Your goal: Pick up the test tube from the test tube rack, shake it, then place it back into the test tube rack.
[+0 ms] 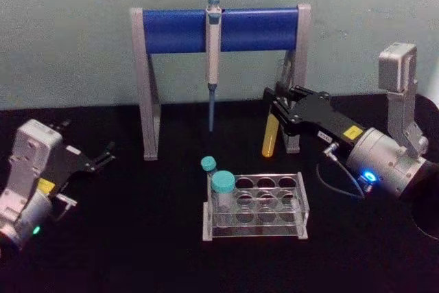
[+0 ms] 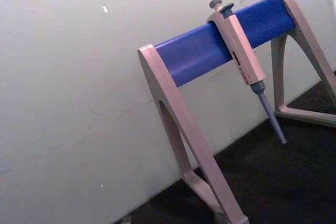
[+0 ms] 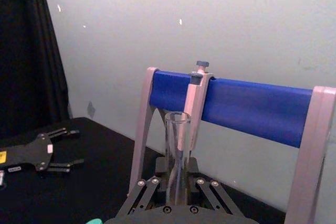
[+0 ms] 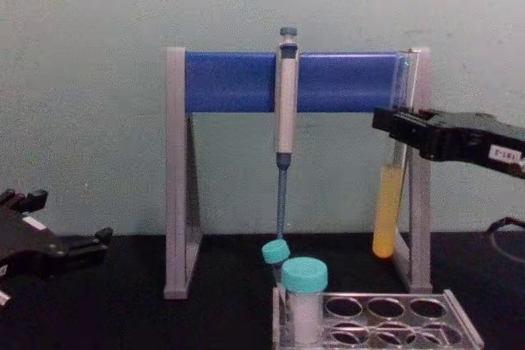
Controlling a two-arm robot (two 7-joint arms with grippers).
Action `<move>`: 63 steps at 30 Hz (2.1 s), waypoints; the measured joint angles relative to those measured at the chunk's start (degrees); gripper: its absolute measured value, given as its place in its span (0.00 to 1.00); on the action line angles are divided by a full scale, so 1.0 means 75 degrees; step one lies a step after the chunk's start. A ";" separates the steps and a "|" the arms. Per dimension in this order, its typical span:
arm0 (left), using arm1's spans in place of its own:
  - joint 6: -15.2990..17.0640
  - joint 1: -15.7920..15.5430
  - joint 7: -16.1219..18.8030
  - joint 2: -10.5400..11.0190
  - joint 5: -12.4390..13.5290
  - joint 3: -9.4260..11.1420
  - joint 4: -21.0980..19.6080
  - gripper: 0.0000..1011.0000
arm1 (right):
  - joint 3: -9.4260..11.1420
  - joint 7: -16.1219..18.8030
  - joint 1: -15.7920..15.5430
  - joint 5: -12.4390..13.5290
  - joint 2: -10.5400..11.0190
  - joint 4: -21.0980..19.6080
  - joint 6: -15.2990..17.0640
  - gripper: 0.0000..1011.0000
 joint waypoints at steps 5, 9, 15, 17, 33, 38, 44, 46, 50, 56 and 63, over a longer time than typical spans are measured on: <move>0.0000 0.0000 0.0000 0.0000 0.0000 0.0000 0.0000 1.00 | 0.0007 0.0027 -0.0005 0.0000 0.0003 -0.0003 0.0001 0.22; 0.0000 0.0000 0.0000 0.0000 0.0000 0.0000 0.0000 1.00 | 0.0024 0.0060 -0.0037 0.0024 0.0021 -0.0064 0.0017 0.22; 0.0000 0.0000 0.0000 0.0000 0.0000 0.0000 0.0000 1.00 | 0.0043 0.0214 -0.0217 0.0171 0.0193 -0.0366 0.0081 0.22; 0.0000 0.0000 0.0000 0.0000 0.0000 0.0000 0.0000 1.00 | 0.0029 0.0279 -0.0316 0.0213 0.0294 -0.0531 0.0113 0.22; 0.0000 0.0000 0.0000 0.0000 0.0000 0.0001 0.0000 1.00 | -0.0126 0.0299 -0.0618 0.0155 0.0647 -0.0865 0.0167 0.22; 0.0000 0.0000 0.0000 0.0000 0.0000 0.0000 0.0000 1.00 | -0.0161 0.0284 -0.0603 0.0125 0.0631 -0.0763 0.0161 0.22; 0.0000 0.0000 0.0000 0.0000 0.0000 0.0000 0.0000 1.00 | -0.0191 0.0299 -0.0554 0.0107 0.0579 -0.0604 0.0118 0.22; 0.0000 0.0000 0.0000 0.0000 0.0000 0.0001 0.0000 1.00 | -0.0198 0.0309 -0.0541 0.0106 0.0564 -0.0568 0.0098 0.22; 0.0000 0.0000 0.0000 0.0000 0.0000 0.0001 0.0000 1.00 | -0.0215 0.0365 -0.0510 0.0105 0.0525 -0.0466 0.0031 0.22; 0.0000 0.0000 0.0000 0.0000 0.0000 0.0001 0.0000 1.00 | -0.0245 0.0413 -0.0477 0.0107 0.0499 -0.0372 -0.0001 0.22; 0.0000 -0.0001 0.0000 0.0000 0.0000 0.0000 0.0000 1.00 | -0.0323 0.0456 -0.0453 0.0079 0.0490 -0.0251 0.0023 0.22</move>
